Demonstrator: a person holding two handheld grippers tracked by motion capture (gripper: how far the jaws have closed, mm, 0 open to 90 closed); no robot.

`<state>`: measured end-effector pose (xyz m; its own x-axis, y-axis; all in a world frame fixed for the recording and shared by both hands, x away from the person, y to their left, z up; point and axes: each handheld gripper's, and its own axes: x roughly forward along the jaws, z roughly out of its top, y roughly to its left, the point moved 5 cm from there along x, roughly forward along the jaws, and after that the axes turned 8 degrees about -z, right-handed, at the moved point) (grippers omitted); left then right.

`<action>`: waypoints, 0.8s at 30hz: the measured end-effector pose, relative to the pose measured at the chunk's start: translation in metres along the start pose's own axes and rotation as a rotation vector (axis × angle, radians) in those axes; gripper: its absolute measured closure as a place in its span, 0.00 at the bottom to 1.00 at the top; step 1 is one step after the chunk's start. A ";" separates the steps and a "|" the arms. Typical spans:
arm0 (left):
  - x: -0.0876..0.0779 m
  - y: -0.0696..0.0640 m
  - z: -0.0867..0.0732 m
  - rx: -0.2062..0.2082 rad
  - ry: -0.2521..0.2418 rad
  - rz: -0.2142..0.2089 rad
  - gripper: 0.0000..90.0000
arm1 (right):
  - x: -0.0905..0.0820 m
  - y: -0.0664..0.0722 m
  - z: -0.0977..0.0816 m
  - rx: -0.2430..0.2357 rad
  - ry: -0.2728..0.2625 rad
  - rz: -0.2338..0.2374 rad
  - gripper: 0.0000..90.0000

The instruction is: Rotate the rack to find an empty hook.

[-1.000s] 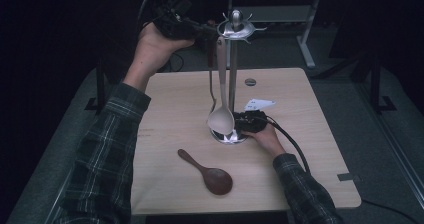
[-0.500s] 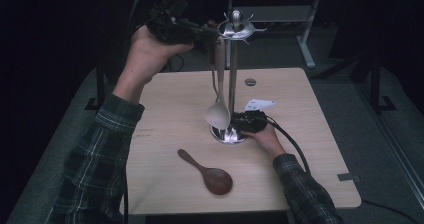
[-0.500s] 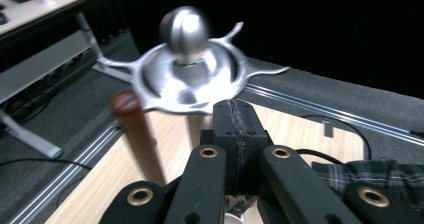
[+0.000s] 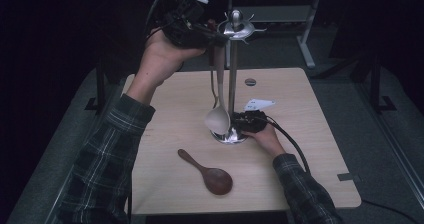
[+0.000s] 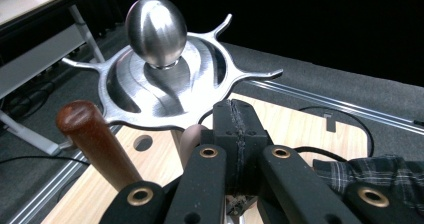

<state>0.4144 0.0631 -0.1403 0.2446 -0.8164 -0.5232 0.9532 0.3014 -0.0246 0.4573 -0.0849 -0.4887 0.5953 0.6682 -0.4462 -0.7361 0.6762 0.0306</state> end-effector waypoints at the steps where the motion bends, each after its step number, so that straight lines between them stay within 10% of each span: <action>1: -0.001 0.001 0.000 -0.002 0.002 0.004 1.00 | 0.000 0.000 0.000 -0.001 -0.001 -0.001 0.80; 24: -0.014 0.026 -0.015 -0.051 -0.043 0.065 1.00 | 0.000 0.000 0.000 -0.007 -0.004 -0.003 0.80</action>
<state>0.4332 0.0899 -0.1467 0.3137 -0.8146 -0.4879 0.9251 0.3779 -0.0362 0.4575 -0.0848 -0.4888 0.5988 0.6673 -0.4430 -0.7364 0.6762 0.0231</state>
